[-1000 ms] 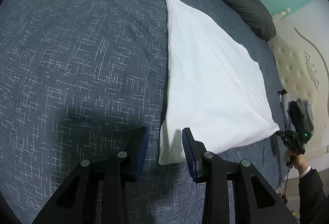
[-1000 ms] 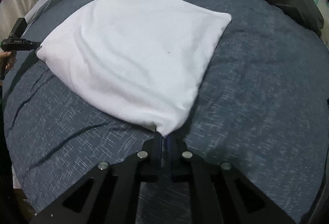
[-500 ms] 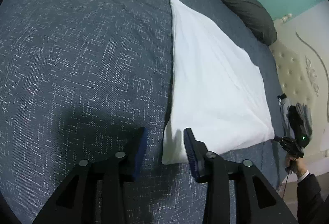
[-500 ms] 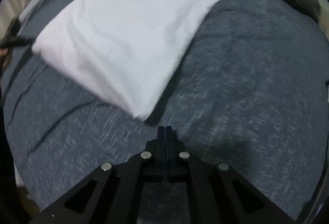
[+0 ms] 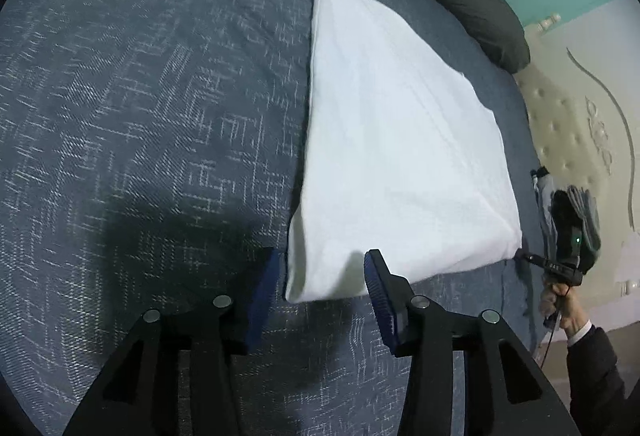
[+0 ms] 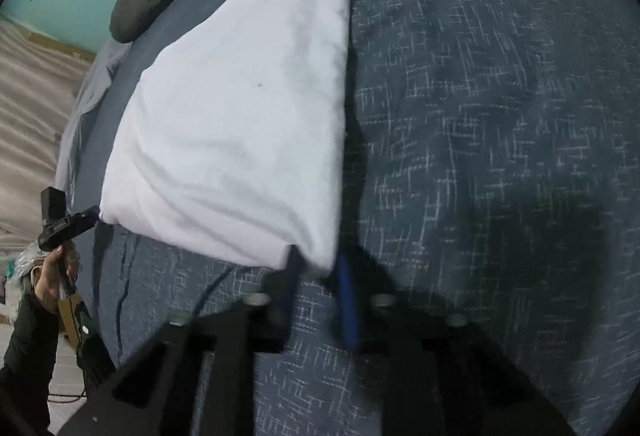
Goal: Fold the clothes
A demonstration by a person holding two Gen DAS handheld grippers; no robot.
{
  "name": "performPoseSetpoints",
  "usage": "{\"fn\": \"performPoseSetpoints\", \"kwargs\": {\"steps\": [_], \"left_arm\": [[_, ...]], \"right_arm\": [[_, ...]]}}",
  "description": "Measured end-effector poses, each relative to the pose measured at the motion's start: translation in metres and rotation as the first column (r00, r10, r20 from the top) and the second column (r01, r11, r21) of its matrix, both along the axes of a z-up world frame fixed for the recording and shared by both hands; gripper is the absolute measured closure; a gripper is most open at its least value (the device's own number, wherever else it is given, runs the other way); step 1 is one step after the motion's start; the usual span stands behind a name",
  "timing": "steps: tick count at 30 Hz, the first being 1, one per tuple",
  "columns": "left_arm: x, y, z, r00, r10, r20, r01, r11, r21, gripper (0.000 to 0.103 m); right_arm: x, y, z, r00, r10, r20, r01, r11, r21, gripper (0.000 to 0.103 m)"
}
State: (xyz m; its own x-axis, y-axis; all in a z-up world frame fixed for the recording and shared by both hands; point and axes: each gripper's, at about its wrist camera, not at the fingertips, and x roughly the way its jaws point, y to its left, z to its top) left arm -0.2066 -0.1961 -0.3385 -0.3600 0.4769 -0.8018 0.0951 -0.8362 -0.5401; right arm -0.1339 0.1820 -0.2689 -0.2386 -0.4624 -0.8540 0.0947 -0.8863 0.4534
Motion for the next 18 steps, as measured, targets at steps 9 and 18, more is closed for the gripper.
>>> {"fn": "performPoseSetpoints", "kwargs": {"steps": [9, 18], "left_arm": [[0.003, -0.007, 0.002, 1.0, -0.007, 0.006, 0.007, 1.0, -0.012, 0.099], [0.007, -0.015, 0.006, 1.0, 0.009, 0.012, -0.009, 1.0, 0.001, 0.099]], "right_arm": [[-0.002, 0.016, 0.002, 0.999, 0.004, -0.044, -0.004, 1.0, -0.005, 0.099], [-0.028, 0.025, -0.018, 0.999, 0.029, -0.025, -0.029, 1.0, 0.012, 0.099]]}}
